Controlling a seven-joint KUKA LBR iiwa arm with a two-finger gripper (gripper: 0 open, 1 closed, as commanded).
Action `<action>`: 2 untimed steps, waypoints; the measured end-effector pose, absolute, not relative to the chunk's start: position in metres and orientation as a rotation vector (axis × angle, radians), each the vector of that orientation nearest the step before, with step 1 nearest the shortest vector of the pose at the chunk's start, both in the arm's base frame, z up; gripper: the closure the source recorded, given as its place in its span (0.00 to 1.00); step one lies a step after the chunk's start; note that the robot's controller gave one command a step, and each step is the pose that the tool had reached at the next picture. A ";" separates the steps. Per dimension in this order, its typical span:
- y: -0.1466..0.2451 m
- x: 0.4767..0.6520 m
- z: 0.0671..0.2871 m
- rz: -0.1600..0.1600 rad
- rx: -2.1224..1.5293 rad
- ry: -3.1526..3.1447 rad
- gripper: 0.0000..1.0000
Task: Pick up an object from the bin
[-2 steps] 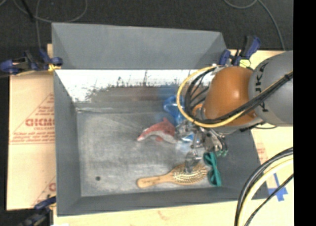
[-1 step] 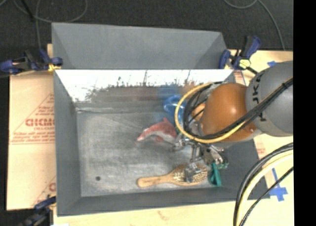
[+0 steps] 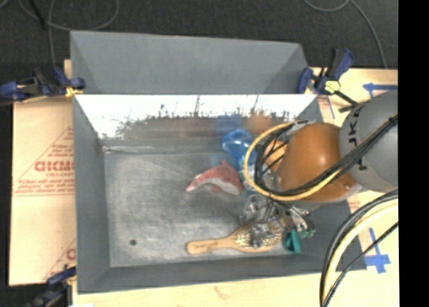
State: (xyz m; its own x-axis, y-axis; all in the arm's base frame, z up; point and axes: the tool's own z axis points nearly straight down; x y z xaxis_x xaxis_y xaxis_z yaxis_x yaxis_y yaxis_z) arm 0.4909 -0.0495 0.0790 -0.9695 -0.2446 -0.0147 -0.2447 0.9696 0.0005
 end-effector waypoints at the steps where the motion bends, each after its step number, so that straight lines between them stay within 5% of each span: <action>1: -0.050 0.491 0.079 0.003 -0.386 3.103 1.00; 2: -0.049 0.491 0.079 0.003 -0.386 3.103 1.00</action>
Offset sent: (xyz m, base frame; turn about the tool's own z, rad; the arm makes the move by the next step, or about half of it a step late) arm -0.0092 0.0039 -0.0090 -0.0141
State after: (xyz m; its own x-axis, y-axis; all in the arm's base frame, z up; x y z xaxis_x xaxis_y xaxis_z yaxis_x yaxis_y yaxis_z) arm 0.4909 -0.0494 0.0790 -0.9694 -0.2452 -0.0147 -0.2452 0.9695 0.0003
